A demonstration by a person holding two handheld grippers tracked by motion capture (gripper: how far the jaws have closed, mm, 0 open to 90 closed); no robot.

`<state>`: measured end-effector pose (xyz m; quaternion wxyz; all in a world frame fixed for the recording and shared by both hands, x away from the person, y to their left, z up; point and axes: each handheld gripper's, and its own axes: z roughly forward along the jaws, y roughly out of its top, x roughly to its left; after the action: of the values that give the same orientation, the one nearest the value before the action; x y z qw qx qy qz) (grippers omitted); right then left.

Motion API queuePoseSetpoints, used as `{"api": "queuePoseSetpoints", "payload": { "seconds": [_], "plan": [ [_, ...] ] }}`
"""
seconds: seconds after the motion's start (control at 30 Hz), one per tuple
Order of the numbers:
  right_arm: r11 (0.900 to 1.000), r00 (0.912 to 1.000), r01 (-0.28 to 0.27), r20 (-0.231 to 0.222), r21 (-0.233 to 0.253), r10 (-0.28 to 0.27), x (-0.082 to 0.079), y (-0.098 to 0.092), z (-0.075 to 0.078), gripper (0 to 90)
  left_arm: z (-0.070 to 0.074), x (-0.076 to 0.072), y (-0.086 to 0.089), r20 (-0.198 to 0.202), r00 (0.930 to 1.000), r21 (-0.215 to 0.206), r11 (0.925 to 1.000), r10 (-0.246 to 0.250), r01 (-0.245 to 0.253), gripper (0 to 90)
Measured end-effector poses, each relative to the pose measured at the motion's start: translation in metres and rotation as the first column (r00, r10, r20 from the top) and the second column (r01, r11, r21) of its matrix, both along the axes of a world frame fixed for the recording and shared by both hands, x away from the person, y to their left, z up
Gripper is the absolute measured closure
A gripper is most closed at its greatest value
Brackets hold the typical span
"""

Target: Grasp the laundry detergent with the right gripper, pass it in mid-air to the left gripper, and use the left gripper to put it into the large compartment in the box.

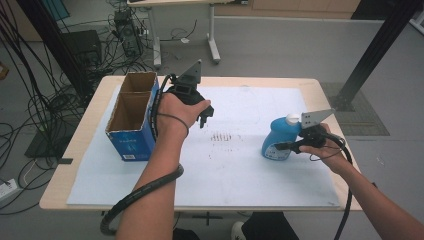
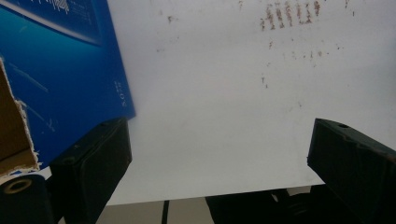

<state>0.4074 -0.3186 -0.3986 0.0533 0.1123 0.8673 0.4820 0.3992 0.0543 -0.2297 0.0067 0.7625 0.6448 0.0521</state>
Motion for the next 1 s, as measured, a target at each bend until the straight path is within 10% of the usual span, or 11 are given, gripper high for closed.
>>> {"api": "queuePoseSetpoints", "payload": {
  "seconds": [1.0],
  "plan": [
    [1.000, 1.0000, 0.000, 0.002, -0.001, 0.000, -0.0001, 0.0001, 0.0001, 44.3, 0.0018, 0.0004, -0.0026, 0.003, 1.0000, 0.003, 1.0000, -0.003, 0.003, 6.6]
  ]
}}
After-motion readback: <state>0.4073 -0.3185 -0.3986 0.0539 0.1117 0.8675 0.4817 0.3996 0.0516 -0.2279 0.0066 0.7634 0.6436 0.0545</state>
